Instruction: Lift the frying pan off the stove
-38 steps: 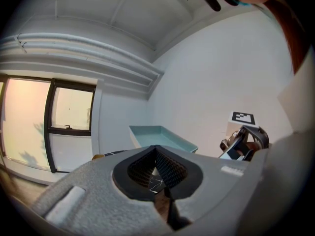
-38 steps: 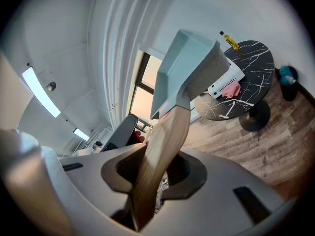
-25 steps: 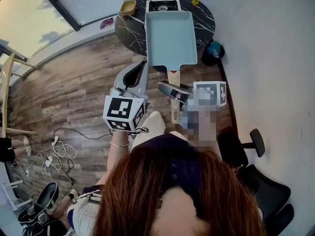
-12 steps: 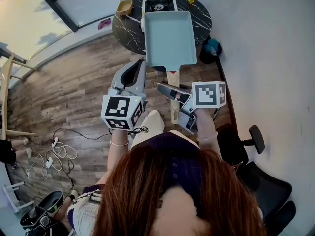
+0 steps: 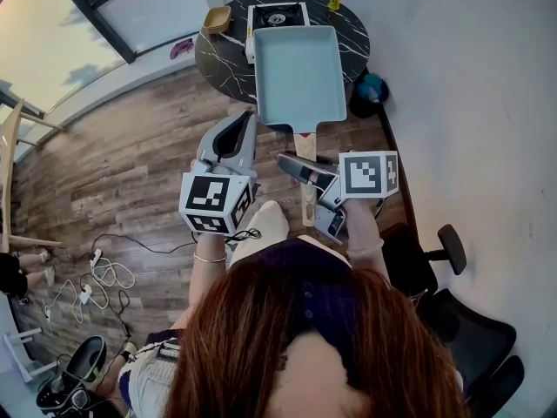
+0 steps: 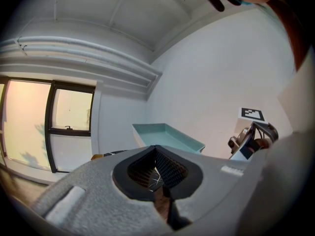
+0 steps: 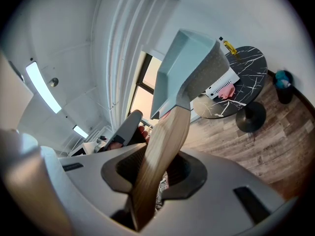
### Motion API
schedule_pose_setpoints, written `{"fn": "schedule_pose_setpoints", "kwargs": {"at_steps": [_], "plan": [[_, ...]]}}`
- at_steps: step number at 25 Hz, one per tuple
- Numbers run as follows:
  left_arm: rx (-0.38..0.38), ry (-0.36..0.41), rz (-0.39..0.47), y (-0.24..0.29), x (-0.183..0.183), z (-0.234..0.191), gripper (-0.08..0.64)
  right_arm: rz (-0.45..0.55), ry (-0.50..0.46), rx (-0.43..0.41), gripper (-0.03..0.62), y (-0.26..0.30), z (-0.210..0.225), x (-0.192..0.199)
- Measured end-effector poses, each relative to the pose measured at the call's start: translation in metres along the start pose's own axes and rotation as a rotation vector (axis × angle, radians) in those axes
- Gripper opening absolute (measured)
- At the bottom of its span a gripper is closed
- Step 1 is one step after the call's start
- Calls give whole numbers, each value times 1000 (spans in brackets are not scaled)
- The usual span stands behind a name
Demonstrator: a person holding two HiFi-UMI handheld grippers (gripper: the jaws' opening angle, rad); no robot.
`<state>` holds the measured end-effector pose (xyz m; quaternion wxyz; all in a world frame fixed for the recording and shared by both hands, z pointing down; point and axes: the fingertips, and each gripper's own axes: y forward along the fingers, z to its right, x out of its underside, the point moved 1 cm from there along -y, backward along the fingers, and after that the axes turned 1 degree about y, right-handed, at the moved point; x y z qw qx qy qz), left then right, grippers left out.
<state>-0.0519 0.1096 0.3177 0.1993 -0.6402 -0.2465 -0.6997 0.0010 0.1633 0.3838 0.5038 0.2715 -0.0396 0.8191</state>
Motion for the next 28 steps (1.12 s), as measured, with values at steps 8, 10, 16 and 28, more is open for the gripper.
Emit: {"fn": "schedule_pose_setpoints", "kwargs": {"at_steps": [8,10,16,28], "plan": [[-6,7,-1,4,2,-4,12,4,2,-7,109,2,4,-2],[-6,8,-1,5,2,-4,12,4,2,-7,107,2,6,-3],[-3,7,-5,14,1,-13,12,0,5,-2,107,9,8,-11],[19,-10,-26,43,7,-42,12,-12,13,18,107,36,21,-36]]}}
